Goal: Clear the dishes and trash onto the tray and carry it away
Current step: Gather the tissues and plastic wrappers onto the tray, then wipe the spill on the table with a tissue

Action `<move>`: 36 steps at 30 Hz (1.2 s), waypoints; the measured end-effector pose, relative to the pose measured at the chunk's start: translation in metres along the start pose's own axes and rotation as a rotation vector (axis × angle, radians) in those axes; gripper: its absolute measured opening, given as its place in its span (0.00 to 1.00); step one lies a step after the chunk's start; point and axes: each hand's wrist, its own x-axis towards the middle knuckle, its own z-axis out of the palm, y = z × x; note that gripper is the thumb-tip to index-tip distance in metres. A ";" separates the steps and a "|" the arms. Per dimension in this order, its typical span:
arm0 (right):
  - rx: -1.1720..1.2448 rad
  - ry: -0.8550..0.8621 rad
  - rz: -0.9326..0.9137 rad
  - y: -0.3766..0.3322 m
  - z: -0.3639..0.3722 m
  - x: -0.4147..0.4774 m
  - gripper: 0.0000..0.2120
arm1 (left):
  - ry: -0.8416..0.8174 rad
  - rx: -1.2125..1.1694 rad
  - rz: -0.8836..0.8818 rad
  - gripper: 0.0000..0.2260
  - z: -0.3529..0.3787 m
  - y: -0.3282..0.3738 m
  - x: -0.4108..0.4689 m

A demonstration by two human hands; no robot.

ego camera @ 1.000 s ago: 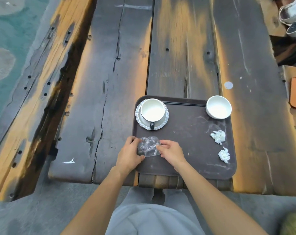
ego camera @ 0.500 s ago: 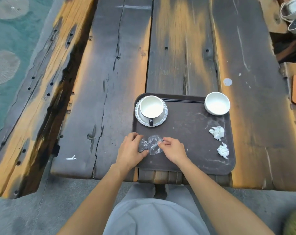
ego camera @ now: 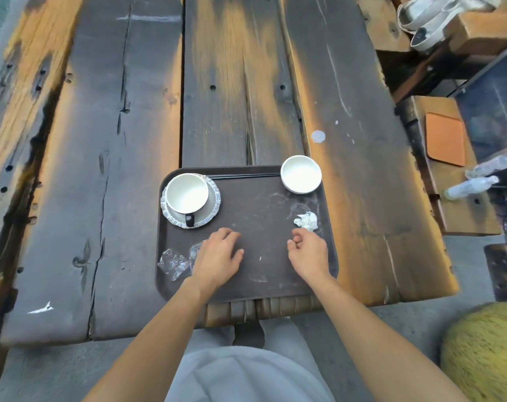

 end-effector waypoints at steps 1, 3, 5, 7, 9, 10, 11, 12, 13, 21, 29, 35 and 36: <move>-0.014 0.029 -0.011 0.008 -0.008 0.007 0.14 | -0.031 0.002 -0.001 0.19 0.005 0.008 0.006; -0.031 0.051 -0.045 0.022 -0.019 0.021 0.18 | -0.096 0.012 -0.024 0.21 0.013 0.023 0.016; -0.036 0.038 -0.069 0.030 -0.025 0.037 0.22 | -0.143 0.011 -0.061 0.23 0.019 0.036 0.025; -0.038 -0.011 -0.067 0.033 -0.030 0.053 0.24 | -0.158 0.003 -0.087 0.24 0.024 0.048 0.034; -0.019 -0.070 -0.035 0.033 -0.034 0.065 0.23 | -0.164 0.001 -0.106 0.24 0.029 0.057 0.042; 0.008 -0.081 -0.022 0.033 -0.036 0.070 0.21 | -0.168 -0.005 -0.116 0.24 0.031 0.061 0.046; 0.044 -0.083 -0.011 0.034 -0.038 0.074 0.18 | -0.172 -0.014 -0.128 0.24 0.033 0.064 0.050; 0.078 -0.082 0.004 0.035 -0.040 0.076 0.15 | -0.174 -0.024 -0.140 0.23 0.034 0.067 0.053; 0.106 -0.082 0.018 0.037 -0.043 0.079 0.13 | -0.174 -0.035 -0.150 0.23 0.035 0.070 0.057; 0.305 -0.168 0.008 0.047 -0.076 0.095 0.13 | -0.060 -0.144 -0.197 0.19 0.032 0.095 0.087; 1.062 -0.401 0.205 0.030 -0.131 0.132 0.14 | 0.147 -0.191 -0.207 0.16 -0.008 0.107 0.135; 1.243 -0.417 0.198 0.020 -0.163 0.185 0.11 | 0.146 -0.205 -0.167 0.15 -0.033 0.116 0.201; 1.183 -0.393 0.183 0.019 -0.165 0.195 0.10 | 0.133 -0.199 -0.166 0.15 -0.037 0.117 0.214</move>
